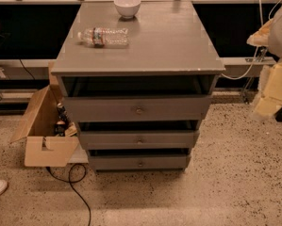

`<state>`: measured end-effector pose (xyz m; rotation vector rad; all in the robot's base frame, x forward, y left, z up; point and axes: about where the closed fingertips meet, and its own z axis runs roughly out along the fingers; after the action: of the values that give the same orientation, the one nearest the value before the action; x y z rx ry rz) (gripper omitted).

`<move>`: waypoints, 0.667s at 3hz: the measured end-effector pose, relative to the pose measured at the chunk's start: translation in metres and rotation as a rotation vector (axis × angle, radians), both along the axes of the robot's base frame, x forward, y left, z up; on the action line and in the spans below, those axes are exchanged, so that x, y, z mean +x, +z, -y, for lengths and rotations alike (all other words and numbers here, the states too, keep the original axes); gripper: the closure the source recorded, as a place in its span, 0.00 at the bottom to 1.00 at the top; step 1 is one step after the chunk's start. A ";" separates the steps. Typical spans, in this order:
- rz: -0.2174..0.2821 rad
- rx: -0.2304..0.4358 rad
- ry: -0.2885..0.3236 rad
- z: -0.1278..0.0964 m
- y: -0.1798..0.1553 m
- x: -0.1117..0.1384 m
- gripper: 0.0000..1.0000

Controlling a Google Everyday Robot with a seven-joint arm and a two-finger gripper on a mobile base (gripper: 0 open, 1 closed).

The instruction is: Open middle drawer

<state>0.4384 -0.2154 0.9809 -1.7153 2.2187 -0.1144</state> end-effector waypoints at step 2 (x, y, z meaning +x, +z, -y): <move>-0.018 0.040 0.004 -0.007 -0.030 0.004 0.00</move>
Offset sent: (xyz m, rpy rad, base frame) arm 0.0159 0.0240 -0.1135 0.1453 0.0806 0.0135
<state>0.4426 -0.2084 0.9506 -1.7054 2.2152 -0.0541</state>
